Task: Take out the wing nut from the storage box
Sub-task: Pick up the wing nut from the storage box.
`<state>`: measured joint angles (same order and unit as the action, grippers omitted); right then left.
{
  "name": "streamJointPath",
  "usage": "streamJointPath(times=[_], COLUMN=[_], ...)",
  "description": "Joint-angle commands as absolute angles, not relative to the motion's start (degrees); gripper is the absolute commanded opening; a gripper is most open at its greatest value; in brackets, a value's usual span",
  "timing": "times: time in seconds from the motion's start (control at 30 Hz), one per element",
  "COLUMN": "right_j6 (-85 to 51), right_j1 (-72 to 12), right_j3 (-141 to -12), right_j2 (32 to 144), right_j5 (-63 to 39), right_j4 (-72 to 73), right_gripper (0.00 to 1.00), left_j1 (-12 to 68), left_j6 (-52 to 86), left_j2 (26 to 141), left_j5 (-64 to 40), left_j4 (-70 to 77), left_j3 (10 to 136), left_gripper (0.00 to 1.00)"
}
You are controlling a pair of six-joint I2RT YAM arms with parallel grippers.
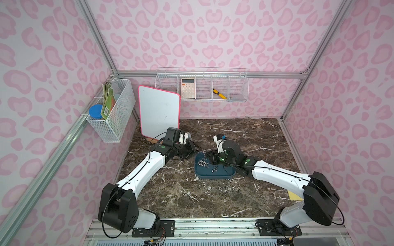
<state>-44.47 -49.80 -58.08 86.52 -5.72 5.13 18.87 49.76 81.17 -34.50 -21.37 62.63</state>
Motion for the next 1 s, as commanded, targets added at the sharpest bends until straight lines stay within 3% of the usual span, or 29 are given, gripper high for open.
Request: streamJointPath(times=[0.0,0.43,0.53,0.67,0.7,0.8,0.9,0.97], right_j6=[-43.64,-43.98,-43.99,-44.3,-44.3,-44.6,-46.0,-46.49], right_j1=[-49.75,-50.32,-50.36,-50.36,-50.35,-50.2,-48.94,-47.56], right_j3=[-59.18,-60.22,-60.19,-59.72,-59.56,-58.95,-57.02,-55.56], right_j2=[86.99,87.71,87.71,87.45,87.37,87.02,86.24,85.37], right_j5=[-7.41,-8.46,-8.7,-8.35,-8.35,-7.58,-6.81,-6.44], right_j4=[7.29,7.64,7.82,7.81,7.91,7.52,6.95,6.06], right_gripper=[0.0,0.0,0.0,0.0,0.01,0.15,0.38,0.46], left_j1=[18.92,19.07,19.07,19.34,19.42,19.59,20.03,20.54], left_j6=[49.84,50.06,49.98,49.75,49.6,49.24,48.21,47.51], left_j2=[80.97,80.77,80.86,80.86,80.86,80.62,80.18,80.02], left_j5=[-36.45,-37.45,-37.69,-37.85,-37.66,-36.72,-34.99,-33.62], left_j4=[-19.44,-18.28,-18.04,-17.82,-18.04,-19.28,-21.27,-22.63], left_j3=[62.1,61.38,61.42,61.66,61.7,61.71,61.73,61.86], left_gripper=[0.42,0.27,0.21,0.0,0.0,0.0,0.0,0.0])
